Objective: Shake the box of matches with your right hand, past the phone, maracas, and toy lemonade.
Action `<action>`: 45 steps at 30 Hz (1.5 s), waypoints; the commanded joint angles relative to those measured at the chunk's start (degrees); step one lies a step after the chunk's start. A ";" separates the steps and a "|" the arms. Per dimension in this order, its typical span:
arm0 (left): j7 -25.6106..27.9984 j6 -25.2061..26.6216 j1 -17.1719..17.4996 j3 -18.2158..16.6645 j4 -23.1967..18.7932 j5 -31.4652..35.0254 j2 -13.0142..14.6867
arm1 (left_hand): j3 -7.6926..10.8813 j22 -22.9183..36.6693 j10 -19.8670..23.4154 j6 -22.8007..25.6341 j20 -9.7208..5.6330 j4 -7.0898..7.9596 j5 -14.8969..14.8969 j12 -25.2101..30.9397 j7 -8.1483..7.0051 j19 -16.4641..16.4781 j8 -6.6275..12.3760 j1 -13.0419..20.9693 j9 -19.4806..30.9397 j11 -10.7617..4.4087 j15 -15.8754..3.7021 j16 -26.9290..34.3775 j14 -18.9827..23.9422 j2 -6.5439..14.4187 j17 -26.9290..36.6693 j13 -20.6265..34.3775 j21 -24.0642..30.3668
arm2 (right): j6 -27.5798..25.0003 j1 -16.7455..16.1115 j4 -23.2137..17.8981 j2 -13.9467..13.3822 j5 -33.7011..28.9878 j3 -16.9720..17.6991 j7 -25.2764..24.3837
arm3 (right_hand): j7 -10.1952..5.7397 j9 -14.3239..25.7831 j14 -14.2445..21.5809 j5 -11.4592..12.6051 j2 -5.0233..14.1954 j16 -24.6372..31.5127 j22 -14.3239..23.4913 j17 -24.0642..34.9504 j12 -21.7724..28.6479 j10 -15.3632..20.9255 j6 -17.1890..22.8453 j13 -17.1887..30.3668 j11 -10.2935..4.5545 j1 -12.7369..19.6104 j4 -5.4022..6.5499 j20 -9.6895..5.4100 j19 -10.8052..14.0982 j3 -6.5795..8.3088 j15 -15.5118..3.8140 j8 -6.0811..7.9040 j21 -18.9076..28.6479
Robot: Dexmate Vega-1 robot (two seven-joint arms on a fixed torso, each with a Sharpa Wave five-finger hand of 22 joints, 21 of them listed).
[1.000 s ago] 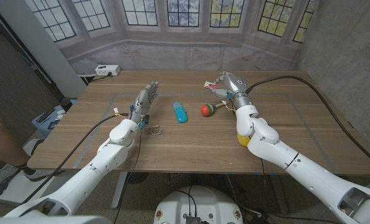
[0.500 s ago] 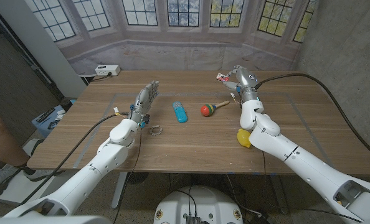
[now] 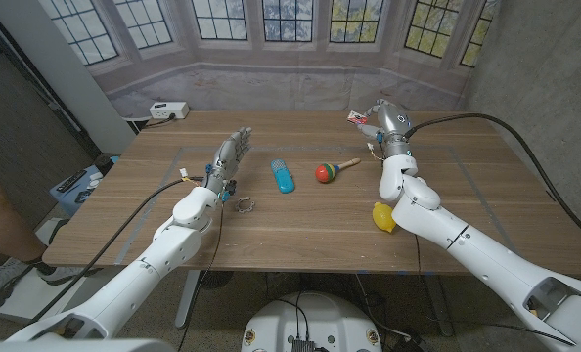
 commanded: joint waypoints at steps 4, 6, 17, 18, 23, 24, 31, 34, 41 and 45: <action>-0.42 0.12 0.11 0.19 -0.23 -0.05 0.14 | 0.17 0.09 0.36 0.36 0.28 -0.13 -0.16 -0.05 -0.05 0.23 0.09 -0.56 0.34 -0.06 0.33 -0.04 0.41 0.04 0.26 0.14 -0.01 | -0.33 -0.57 -3.19 -2.13 -1.87 -2.74 0.19 | -0.07 0.28 0.13 -0.33 0.21 0.28 0.27 0.27 -0.07 0.37 0.38 0.14 0.22 0.33 0.17 0.36 0.25 -0.31 0.11 -0.18 0.01; -0.45 0.03 0.10 0.20 -0.15 -0.03 0.11 | 0.18 0.09 0.38 0.37 0.31 -0.14 -0.16 -0.05 -0.08 0.23 0.09 -0.57 0.35 -0.05 0.34 -0.04 0.41 0.04 0.26 0.14 -0.01 | -0.11 -0.86 -4.11 -2.57 -2.36 -3.12 0.66 | -0.06 0.29 0.14 -0.33 0.24 0.28 0.27 0.28 -0.08 0.37 0.40 0.14 0.21 0.34 0.17 0.37 0.24 -0.33 0.17 -0.20 0.01; -0.67 -0.02 0.52 0.30 -0.27 -0.27 0.07 | 0.25 0.09 0.40 0.39 0.27 -0.21 -0.16 -0.06 -0.10 0.22 0.07 -0.64 0.35 -0.07 0.34 -0.05 0.41 0.03 0.25 0.14 -0.01 | 1.80 -2.53 -8.58 -4.48 -5.50 -4.72 3.72 | -0.05 0.30 0.11 -0.35 0.29 0.24 0.27 0.29 -0.10 0.41 0.50 0.14 0.10 0.36 0.20 0.44 0.12 -0.43 0.24 -0.28 -0.05; -0.60 0.00 0.57 0.30 -0.35 -0.25 0.09 | 0.26 0.09 0.41 0.39 0.29 -0.22 -0.16 -0.06 -0.10 0.21 0.07 -0.64 0.35 -0.07 0.38 -0.04 0.44 0.03 0.25 0.14 -0.02 | 2.47 -2.69 -8.87 -4.80 -5.59 -4.77 4.03 | -0.07 0.30 0.11 -0.35 0.29 0.24 0.27 0.30 -0.11 0.41 0.52 0.14 0.09 0.35 0.21 0.42 0.13 -0.44 0.24 -0.28 -0.05; -0.33 0.18 0.88 0.21 -0.87 -0.17 0.31 | 0.28 0.09 0.40 0.40 0.29 -0.24 -0.16 -0.07 -0.09 0.23 0.06 -0.67 0.35 -0.01 0.41 -0.03 0.45 0.02 0.25 0.14 -0.01 | 3.59 -3.57 -9.90 -5.16 -7.33 -5.43 5.09 | -0.08 0.31 0.03 -0.36 0.32 0.20 0.27 0.32 -0.11 0.43 0.55 0.15 0.19 0.27 0.27 0.43 0.05 -0.50 0.29 -0.32 -0.08; -0.28 0.22 1.02 0.17 -1.02 -0.18 0.40 | 0.28 0.09 0.40 0.40 0.30 -0.24 -0.16 -0.07 -0.10 0.22 0.06 -0.68 0.35 0.00 0.41 -0.03 0.45 0.02 0.26 0.14 -0.01 | 3.62 -3.75 -10.07 -5.10 -7.69 -5.57 5.35 | -0.09 0.31 0.03 -0.36 0.32 0.20 0.27 0.32 -0.12 0.43 0.57 0.15 0.19 0.26 0.27 0.42 0.03 -0.51 0.30 -0.32 -0.08; 0.03 0.31 1.63 0.05 -1.72 -0.15 0.67 | 0.31 0.09 0.44 0.40 0.30 -0.27 -0.16 -0.06 -0.06 0.22 0.05 -0.72 0.35 -0.04 0.39 -0.05 0.40 0.02 0.25 0.14 -0.01 | 5.70 -5.04 -10.81 -5.16 -10.06 -6.60 6.58 | -0.13 0.32 0.09 -0.37 0.39 0.22 0.27 0.34 -0.10 0.53 0.70 0.15 0.14 0.21 0.32 0.46 -0.01 -0.58 0.29 -0.35 -0.09; 0.04 0.18 1.71 0.08 -1.84 -0.02 0.70 | 0.33 0.09 0.44 0.41 0.29 -0.29 -0.16 -0.07 -0.02 0.21 0.04 -0.74 0.35 -0.10 0.42 -0.05 0.43 0.01 0.25 0.14 -0.01 | 6.89 -5.63 -11.37 -5.53 -10.84 -6.81 7.34 | -0.17 0.32 0.14 -0.37 0.37 0.23 0.27 0.34 -0.11 0.52 0.77 0.15 0.16 0.22 0.30 0.45 0.00 -0.61 0.29 -0.35 -0.09; 0.09 0.08 2.24 0.02 -2.37 -0.05 0.87 | 0.36 0.09 0.44 0.43 0.29 -0.32 -0.16 -0.08 -0.08 0.23 0.04 -0.77 0.35 -0.09 0.38 -0.05 0.41 0.01 0.25 0.14 -0.01 | 8.98 -7.15 -12.72 -5.89 -12.42 -6.99 9.16 | -0.14 0.33 0.07 -0.37 0.35 0.18 0.27 0.34 -0.11 0.60 0.83 0.15 0.07 0.24 0.29 0.49 0.02 -0.68 0.24 -0.40 -0.08; 0.07 -0.04 2.57 -0.15 -2.54 -0.16 1.05 | 0.38 0.09 0.43 0.41 0.28 -0.34 -0.16 -0.09 -0.11 0.23 0.03 -0.79 0.35 -0.09 0.37 -0.06 0.40 0.01 0.25 0.14 0.00 | 10.34 -7.97 -13.52 -6.26 -13.19 -7.09 10.43 | -0.15 0.33 0.15 -0.36 0.39 0.20 0.27 0.34 -0.11 0.62 0.90 0.15 0.17 0.27 0.28 0.46 0.03 -0.70 0.27 -0.41 -0.07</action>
